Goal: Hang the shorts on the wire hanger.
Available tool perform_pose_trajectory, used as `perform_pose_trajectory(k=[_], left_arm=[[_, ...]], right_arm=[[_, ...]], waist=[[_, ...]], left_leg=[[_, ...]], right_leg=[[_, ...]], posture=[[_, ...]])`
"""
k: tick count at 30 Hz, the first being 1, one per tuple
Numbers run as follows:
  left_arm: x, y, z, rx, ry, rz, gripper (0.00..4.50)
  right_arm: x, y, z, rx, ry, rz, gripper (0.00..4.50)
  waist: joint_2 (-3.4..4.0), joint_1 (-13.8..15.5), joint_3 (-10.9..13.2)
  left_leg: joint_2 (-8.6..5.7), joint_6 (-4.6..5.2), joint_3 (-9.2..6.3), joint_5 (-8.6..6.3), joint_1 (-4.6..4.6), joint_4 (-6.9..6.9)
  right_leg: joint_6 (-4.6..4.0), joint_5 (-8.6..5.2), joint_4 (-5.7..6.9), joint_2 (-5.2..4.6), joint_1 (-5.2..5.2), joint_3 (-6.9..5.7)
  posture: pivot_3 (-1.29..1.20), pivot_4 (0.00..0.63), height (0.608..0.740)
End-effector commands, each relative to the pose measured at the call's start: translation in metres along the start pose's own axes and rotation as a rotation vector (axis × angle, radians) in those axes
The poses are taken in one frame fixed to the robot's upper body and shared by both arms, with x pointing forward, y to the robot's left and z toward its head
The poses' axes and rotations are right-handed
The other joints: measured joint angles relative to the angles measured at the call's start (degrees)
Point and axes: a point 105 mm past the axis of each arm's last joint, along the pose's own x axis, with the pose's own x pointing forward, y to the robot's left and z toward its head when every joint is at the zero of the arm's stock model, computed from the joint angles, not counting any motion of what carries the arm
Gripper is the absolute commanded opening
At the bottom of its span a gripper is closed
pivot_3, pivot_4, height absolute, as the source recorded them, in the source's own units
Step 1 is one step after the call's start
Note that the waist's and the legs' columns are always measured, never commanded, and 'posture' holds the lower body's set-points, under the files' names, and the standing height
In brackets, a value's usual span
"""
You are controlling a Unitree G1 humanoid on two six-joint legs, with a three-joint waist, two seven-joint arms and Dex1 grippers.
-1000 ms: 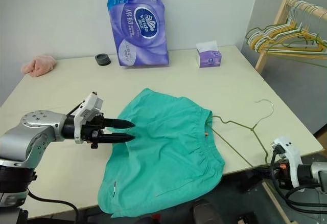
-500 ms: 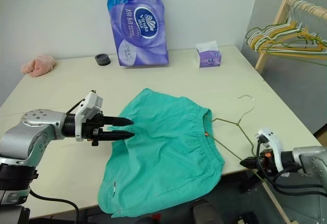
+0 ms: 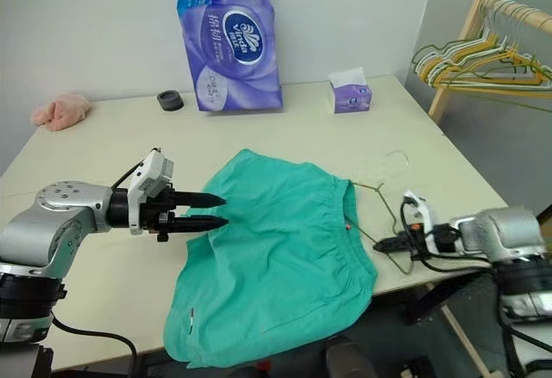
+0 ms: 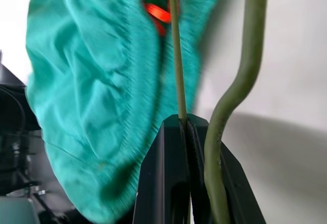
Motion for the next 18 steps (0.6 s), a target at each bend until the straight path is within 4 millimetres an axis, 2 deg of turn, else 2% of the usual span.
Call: perform_pose_trajectory(k=[1,4,6,9,11,14,16,18], left_arm=[[-0.003,0.004,0.012,0.034,-0.042,0.033,2.5],[-0.005,0.015,0.016,0.028,-0.076,0.107,2.5],[-0.01,0.032,0.02,0.018,-0.112,0.211,2.5],[-0.026,0.063,0.033,0.01,-0.174,0.394,3.07],[-0.034,0.074,0.044,0.03,-0.213,0.444,3.63],[-0.039,0.08,0.055,0.059,-0.237,0.458,4.48],[-0.038,0.079,0.062,0.096,-0.227,0.421,4.48],[-0.031,0.067,0.064,0.146,-0.172,0.312,4.48]], right_arm=[[0.002,0.015,0.022,-0.093,-0.06,0.018,0.0],[0.007,0.026,0.039,-0.225,-0.129,0.006,0.0],[0.01,0.034,0.047,-0.327,-0.167,-0.015,0.0],[0.016,0.045,0.047,-0.538,-0.16,-0.059,0.0],[0.022,0.053,0.045,-0.658,-0.145,-0.075,0.0],[0.026,0.061,0.045,-0.775,-0.137,-0.081,0.0],[0.028,0.064,0.045,-0.878,-0.121,-0.101,0.0],[0.029,0.063,0.045,-1.013,-0.089,-0.142,0.0]], waist=[[0.0,0.16,0.0],[0.0,0.26,-0.01],[0.0,0.52,0.0],[-0.01,0.69,-0.01],[-0.01,0.68,-0.01],[0.01,0.56,-0.02],[0.01,0.45,-0.02],[0.01,0.34,-0.02]], left_leg=[[-0.01,0.0,0.0,0.0,-0.01,0.0],[-0.06,0.0,-0.01,0.0,-0.07,0.05],[-0.1,0.0,-0.03,0.0,-0.11,0.07],[-0.1,0.0,-0.13,0.0,-0.16,0.1],[-0.09,0.0,-0.19,0.0,-0.2,0.1],[-0.13,-0.01,-0.17,0.0,-0.24,0.1],[-0.16,-0.01,-0.15,0.01,-0.24,0.11],[-0.17,-0.01,-0.17,0.01,-0.25,0.11]], right_leg=[[0.0,0.0,0.0,-0.02,0.0,0.0],[-0.02,0.02,0.0,-0.12,0.0,-0.02],[0.0,0.03,0.01,-0.17,0.0,-0.06],[0.05,0.02,0.02,-0.19,-0.02,-0.15],[0.03,0.03,0.02,-0.17,-0.03,-0.19],[-0.23,0.18,0.01,-0.21,-0.06,-0.18],[-0.24,0.19,0.01,-0.27,-0.06,-0.17],[-0.25,0.19,0.01,-0.29,-0.07,-0.2]], posture=[[-0.21,0.064,0.74],[-0.21,0.064,0.74],[-0.21,0.066,0.74],[-0.21,0.066,0.74],[-0.21,0.064,0.74],[-0.21,0.062,0.74],[-0.21,0.061,0.74],[-0.21,0.06,0.74]])
